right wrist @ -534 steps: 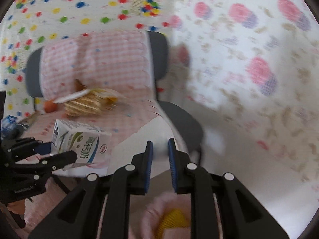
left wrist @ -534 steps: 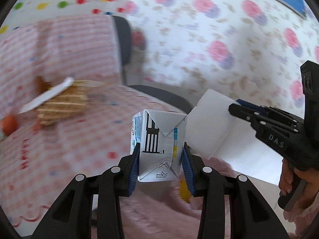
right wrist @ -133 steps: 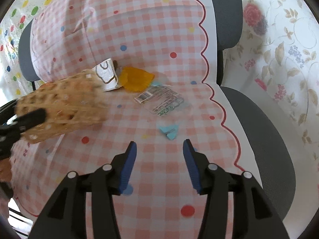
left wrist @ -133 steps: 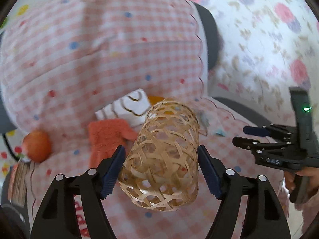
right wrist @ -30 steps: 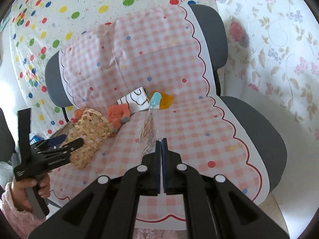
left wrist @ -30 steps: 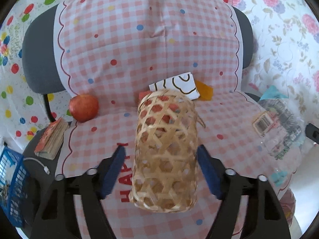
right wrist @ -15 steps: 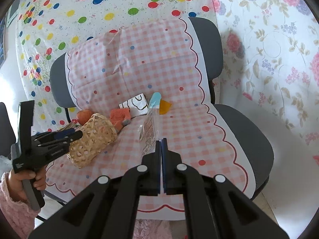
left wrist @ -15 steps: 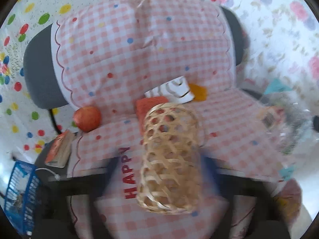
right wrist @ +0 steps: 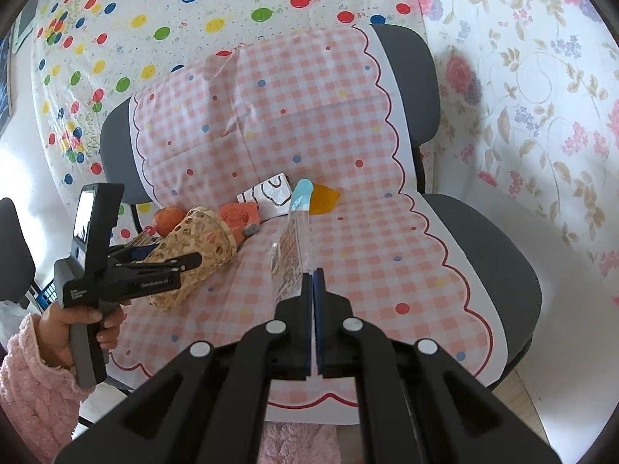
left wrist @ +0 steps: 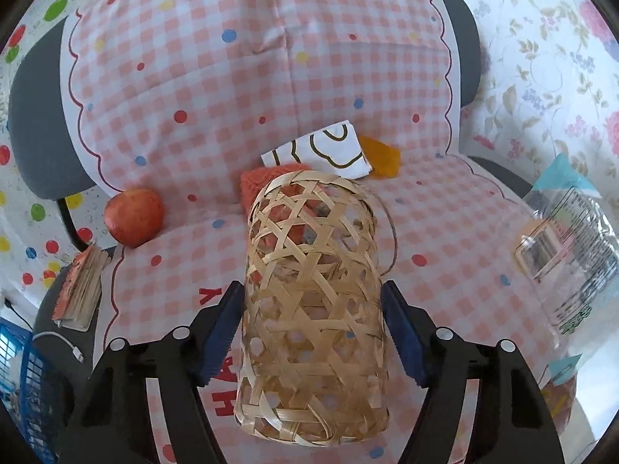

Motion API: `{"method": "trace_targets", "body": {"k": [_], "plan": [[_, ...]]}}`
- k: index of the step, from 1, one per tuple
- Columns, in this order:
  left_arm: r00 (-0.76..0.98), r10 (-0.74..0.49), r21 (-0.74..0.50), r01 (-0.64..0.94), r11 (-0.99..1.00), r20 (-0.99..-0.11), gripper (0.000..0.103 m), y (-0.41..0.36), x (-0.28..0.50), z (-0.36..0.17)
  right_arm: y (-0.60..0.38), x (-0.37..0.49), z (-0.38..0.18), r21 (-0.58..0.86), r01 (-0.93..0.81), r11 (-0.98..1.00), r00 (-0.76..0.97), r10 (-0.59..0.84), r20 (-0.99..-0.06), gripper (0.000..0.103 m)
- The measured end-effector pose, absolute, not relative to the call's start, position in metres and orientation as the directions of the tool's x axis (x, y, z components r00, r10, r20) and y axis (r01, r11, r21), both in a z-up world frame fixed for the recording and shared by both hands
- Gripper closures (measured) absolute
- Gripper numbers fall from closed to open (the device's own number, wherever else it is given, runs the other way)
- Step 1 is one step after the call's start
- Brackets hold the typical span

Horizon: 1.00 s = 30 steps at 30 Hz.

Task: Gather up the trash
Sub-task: 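Carry basket and wrapper to the pink bin and open both grippers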

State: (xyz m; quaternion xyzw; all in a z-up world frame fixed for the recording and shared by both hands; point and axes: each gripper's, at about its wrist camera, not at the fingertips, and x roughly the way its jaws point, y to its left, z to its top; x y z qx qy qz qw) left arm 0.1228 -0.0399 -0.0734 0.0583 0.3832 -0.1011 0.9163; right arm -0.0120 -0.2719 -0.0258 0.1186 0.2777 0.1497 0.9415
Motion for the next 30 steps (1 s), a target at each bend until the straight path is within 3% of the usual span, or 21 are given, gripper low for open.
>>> {"method": "trace_targets", "body": {"k": [15,30], "plan": [[0.76,-0.29,-0.037,0.331,0.943,-0.582,0.033,-0.077,0.01,-0.037,-0.294,-0.054,-0.026,0.278,-0.126,0.952,0.84,0.251,-0.48,0.102],[0.629,-0.544,-0.085,0.607,0.79,-0.555,0.033,-0.183,-0.058,-0.064,-0.366,-0.159,-0.055,0.164,0.18,0.97,0.839,-0.065,-0.541,0.102]]}}
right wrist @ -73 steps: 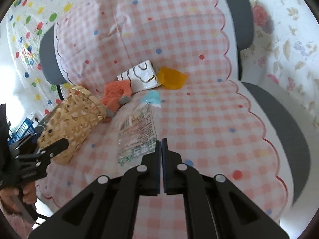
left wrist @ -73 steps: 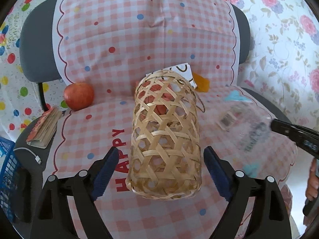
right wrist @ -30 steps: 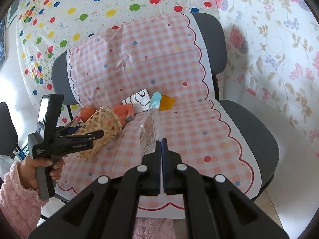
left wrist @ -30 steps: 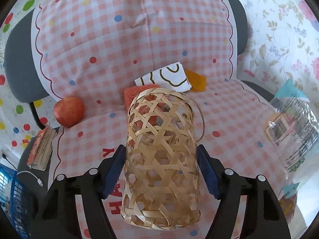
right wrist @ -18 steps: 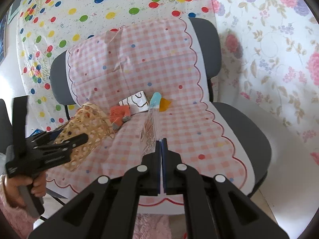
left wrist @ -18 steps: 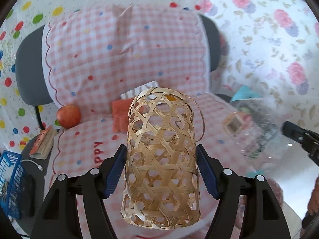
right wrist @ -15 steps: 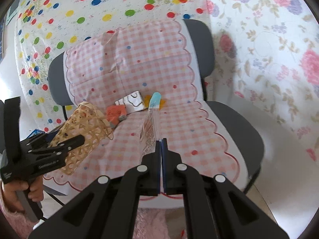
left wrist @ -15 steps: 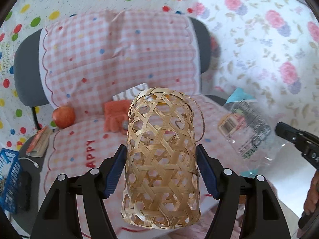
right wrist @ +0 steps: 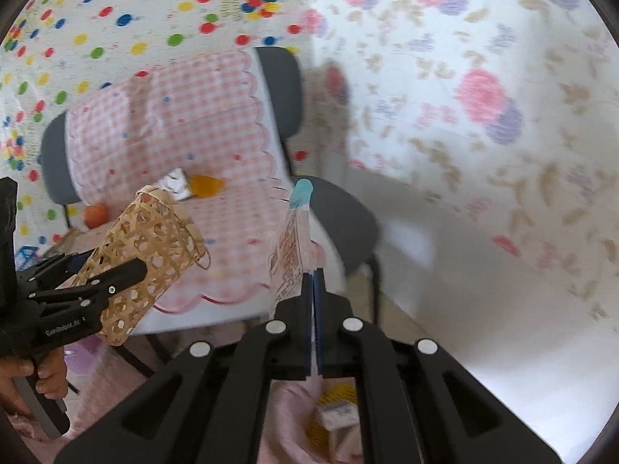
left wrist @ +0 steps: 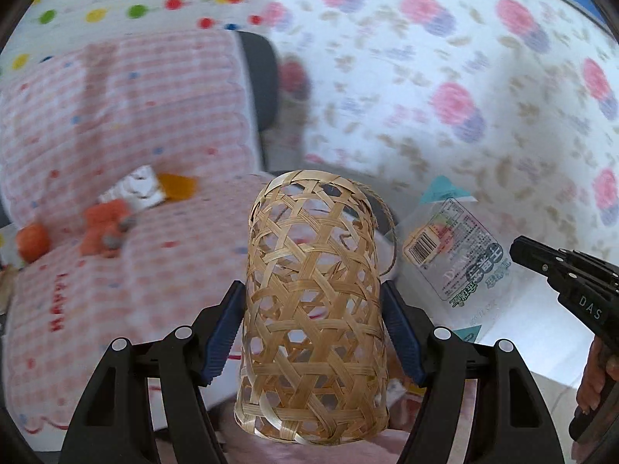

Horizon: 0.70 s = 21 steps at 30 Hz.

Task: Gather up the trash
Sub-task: 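Carry basket and wrapper to the pink bin and open both grippers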

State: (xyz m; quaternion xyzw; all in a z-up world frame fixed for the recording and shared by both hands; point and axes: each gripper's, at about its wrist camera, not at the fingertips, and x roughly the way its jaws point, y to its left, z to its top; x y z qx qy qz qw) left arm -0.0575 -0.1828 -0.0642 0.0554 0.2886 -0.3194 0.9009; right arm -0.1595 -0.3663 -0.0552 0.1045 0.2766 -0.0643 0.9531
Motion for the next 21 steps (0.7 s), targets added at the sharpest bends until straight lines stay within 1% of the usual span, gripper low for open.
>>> {"method": "trace_targets", "body": {"k": [6,9,15,21], "plan": [[0.559,-0.606,-0.097,0.685,0.722,-0.566,0.033,-0.222,-0.073,-0.085,-0.384,-0.187,-0.074,0.097,0.282,0.954,0.795,-0.177,-0.58,0.102],[0.506,-0.63,-0.101,0.728,0.678,-0.589,0.033,-0.243,-0.08,-0.099,-0.391,-0.195,-0.088,0.075,0.316,0.946,0.765,-0.208,-0.609,0.102],[0.439,-0.626,-0.102,0.762,0.64,-0.644,0.033,-0.272,-0.081,-0.124,-0.407,-0.198,-0.119,0.092,0.361,0.928,0.71,-0.21,-0.673,0.102],[0.412,-0.613,-0.073,0.788,0.611,-0.674,0.032,-0.294,-0.082,-0.139,-0.415,-0.193,-0.137,0.095,0.384,0.918,0.677,-0.21,-0.705,0.102]]}}
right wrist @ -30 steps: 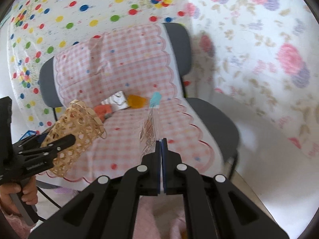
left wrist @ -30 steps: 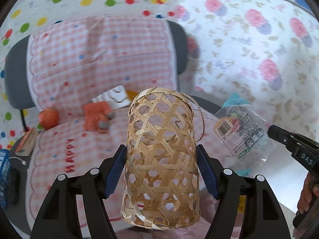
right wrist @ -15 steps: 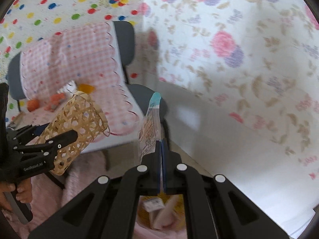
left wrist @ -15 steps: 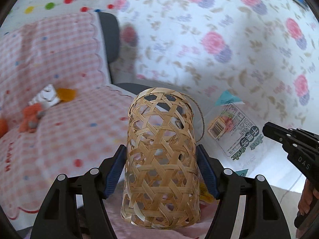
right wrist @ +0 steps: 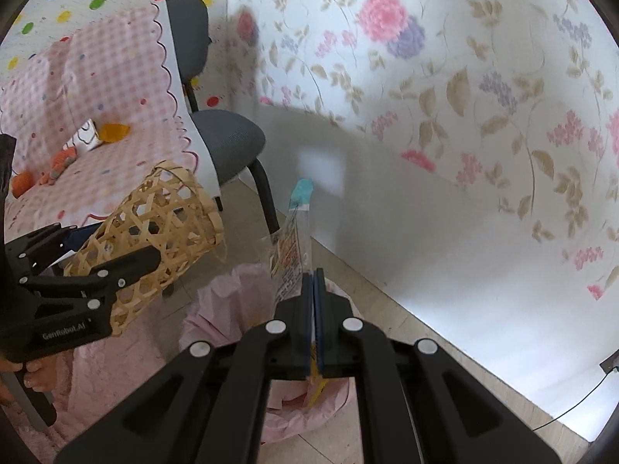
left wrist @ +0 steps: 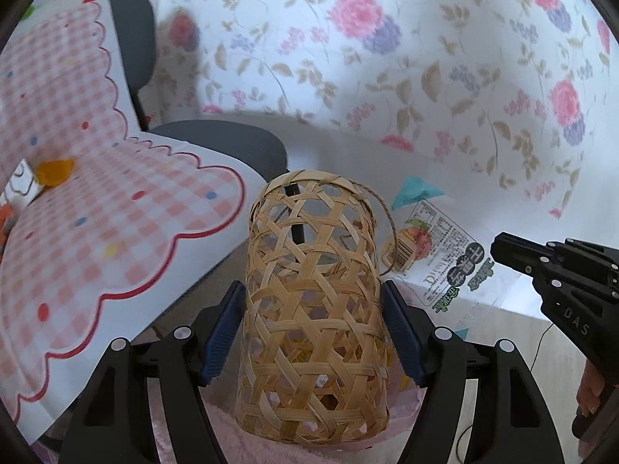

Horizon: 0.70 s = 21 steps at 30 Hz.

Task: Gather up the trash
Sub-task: 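Carry basket and wrapper to the pink bin and open both grippers, then move both tools back over the chair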

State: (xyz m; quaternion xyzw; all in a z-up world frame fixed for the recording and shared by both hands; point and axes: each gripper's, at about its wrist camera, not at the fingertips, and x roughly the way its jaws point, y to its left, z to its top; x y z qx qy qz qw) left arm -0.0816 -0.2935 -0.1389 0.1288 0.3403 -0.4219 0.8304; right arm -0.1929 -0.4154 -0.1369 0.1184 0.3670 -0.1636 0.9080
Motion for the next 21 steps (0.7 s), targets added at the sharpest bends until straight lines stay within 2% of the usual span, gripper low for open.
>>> {"method": "trace_targets", "body": {"k": [6,9,10,15,21], "plan": [[0.397,-0.595,-0.061,0.796,0.603,-0.699,0.03,-0.312,-0.073,-0.154,-0.425,-0.184,-0.154,0.13,0.392,0.911,0.661,-0.18,-0.728,0.101],[0.397,-0.598,-0.058,0.8,0.598,-0.697,0.017,-0.316,-0.07,-0.156,-0.428,-0.18,-0.159,0.153,0.388,0.909,0.664,-0.16,-0.731,0.101],[0.4,-0.602,-0.057,0.8,0.598,-0.691,0.017,-0.317,-0.07,-0.155,-0.428,-0.178,-0.161,0.157,0.388,0.908,0.663,-0.156,-0.733,0.1],[0.409,-0.6,-0.061,0.791,0.609,-0.688,0.017,-0.313,-0.064,-0.15,-0.43,-0.173,-0.166,0.173,0.39,0.904,0.659,-0.143,-0.738,0.082],[0.47,-0.573,-0.064,0.734,0.677,-0.672,0.016,-0.277,-0.047,-0.128,-0.432,-0.176,-0.148,0.203,0.382,0.901,0.685,-0.129,-0.717,0.082]]}}
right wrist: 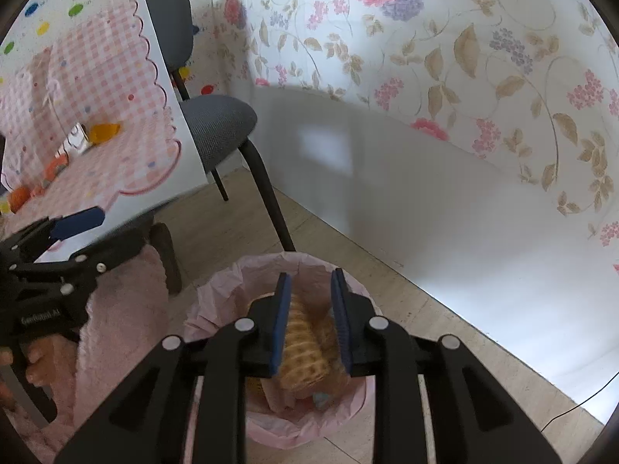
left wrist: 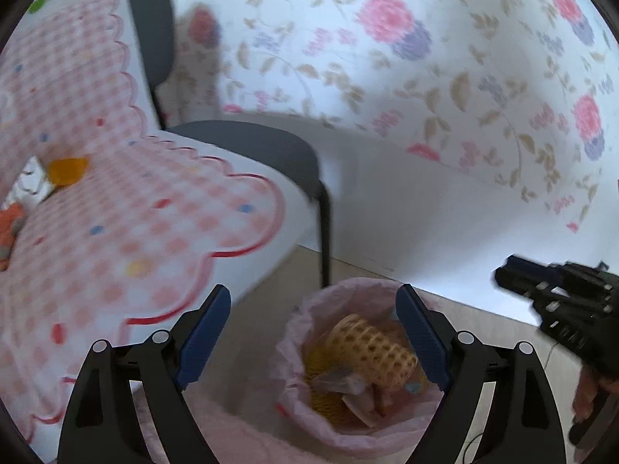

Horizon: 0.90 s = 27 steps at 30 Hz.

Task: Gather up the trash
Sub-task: 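Move both tools back over the chair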

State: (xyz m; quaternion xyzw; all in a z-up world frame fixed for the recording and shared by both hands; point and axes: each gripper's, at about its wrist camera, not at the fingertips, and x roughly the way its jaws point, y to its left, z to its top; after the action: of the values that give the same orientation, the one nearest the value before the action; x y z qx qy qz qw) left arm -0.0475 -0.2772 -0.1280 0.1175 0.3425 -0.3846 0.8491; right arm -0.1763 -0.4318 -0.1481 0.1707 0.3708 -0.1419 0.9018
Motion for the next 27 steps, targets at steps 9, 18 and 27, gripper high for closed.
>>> {"method": "trace_targets", "body": {"k": [9,18,27], "plan": [[0.57,-0.488,-0.065,0.605,0.794,-0.661,0.016,-0.196,-0.021,-0.096,-0.401,-0.137,-0.069,0.249,0.204,0.947,0.812,-0.021,-0.583,0.082],[0.695,-0.298,-0.041,0.362,0.931,-0.654,0.016,-0.091,0.034,-0.074,-0.326,-0.047,-0.031,0.27,-0.025,0.963,0.821,0.174,-0.544,0.082],[0.737,-0.138,-0.02,0.166,0.986,-0.662,0.016,-0.017,0.106,-0.064,-0.271,0.049,-0.031,0.293,-0.169,0.941,0.769,0.312,-0.558,0.067]]}}
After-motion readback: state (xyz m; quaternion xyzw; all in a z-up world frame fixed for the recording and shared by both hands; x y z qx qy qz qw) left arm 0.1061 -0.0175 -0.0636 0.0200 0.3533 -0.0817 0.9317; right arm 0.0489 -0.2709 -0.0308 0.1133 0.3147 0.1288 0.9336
